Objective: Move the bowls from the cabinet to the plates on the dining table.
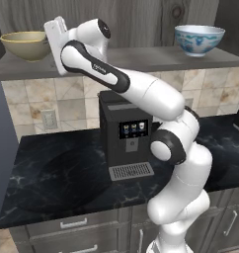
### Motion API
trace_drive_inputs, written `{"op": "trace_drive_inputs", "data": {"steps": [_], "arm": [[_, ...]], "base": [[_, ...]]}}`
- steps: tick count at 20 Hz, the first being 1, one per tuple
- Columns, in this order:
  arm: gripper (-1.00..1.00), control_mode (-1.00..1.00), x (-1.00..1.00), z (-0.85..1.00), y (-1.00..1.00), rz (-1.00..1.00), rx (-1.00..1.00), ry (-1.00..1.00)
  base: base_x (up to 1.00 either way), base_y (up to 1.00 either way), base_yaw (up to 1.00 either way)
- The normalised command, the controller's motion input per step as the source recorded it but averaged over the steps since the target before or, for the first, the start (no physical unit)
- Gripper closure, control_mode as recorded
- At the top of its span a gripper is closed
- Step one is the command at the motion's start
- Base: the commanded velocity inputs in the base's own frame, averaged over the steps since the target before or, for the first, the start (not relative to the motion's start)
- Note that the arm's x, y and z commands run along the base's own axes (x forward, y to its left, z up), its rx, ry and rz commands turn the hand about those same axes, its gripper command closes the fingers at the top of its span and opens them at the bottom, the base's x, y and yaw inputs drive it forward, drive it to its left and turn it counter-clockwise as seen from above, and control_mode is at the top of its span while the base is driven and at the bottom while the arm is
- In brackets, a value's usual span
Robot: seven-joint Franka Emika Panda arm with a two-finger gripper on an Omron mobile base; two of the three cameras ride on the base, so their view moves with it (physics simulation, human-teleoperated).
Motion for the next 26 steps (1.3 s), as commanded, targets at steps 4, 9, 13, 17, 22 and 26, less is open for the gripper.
{"op": "trace_drive_inputs", "data": {"steps": [4, 9, 13, 17, 22, 26], "arm": [[-1.0, -1.0, 0.08, 0.3, 0.0, -0.01, 0.0, 0.0], [-1.0, -1.0, 0.19, 0.11, 0.0, -0.01, 0.0, -0.01], [-1.0, -1.0, 0.17, -0.02, 0.0, -0.04, -0.06, -0.06], [-1.0, -1.0, 0.18, -0.06, 0.09, -0.05, -0.07, -0.11], [-1.0, -1.0, 0.2, -0.13, 0.11, -0.04, -0.01, -0.12], [-1.0, -1.0, 0.33, -0.12, 0.07, -0.03, 0.04, -0.05]], "base": [[0.0, 0.0, 0.0], [0.0, 0.0, 0.0], [0.0, 0.0, 0.0], [0.0, 0.0, 0.0], [0.0, 0.0, 0.0], [0.0, 0.0, 0.0]]}}
